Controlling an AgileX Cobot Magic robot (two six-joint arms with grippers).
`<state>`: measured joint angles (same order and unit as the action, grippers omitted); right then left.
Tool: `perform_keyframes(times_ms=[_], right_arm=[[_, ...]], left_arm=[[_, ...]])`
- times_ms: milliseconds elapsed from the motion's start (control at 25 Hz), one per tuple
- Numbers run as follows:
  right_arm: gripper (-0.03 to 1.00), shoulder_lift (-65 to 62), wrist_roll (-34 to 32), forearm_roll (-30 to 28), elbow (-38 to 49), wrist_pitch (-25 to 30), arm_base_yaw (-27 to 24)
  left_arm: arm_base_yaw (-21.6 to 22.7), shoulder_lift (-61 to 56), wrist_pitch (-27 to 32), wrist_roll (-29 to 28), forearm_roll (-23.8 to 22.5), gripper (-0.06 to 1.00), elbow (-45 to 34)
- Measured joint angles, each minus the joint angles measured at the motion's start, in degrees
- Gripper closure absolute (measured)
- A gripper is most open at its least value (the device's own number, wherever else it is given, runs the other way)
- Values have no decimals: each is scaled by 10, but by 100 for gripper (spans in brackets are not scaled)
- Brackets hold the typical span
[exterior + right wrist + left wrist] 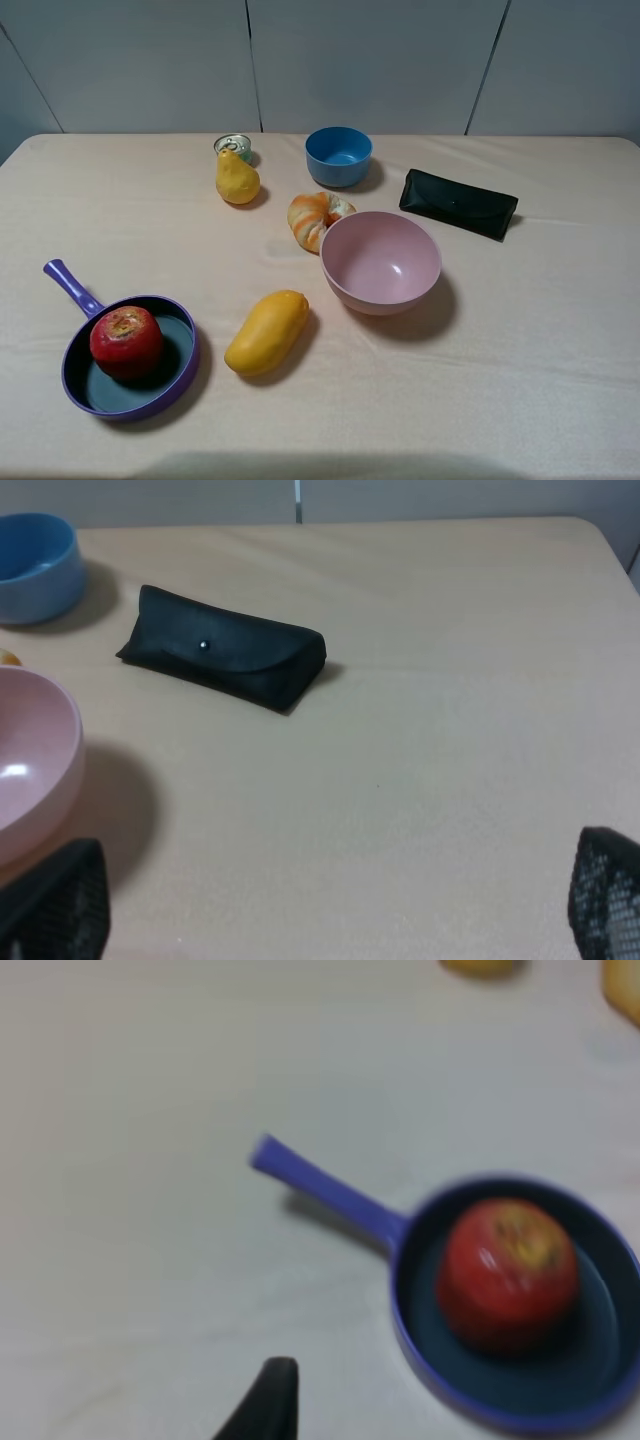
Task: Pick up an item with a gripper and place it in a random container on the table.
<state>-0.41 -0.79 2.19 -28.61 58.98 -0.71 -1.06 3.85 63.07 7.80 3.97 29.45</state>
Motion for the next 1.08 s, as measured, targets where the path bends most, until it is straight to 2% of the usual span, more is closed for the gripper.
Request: perform_keyframes(times_ms=[200,1080], right_arm=[[27,0,0,0,0,0,0],[27,0,0,0,0,0,0]], left_arm=[[29,-41,-18,6,1,-5,-10],[31,-42,-20,7,1,-5,-11]])
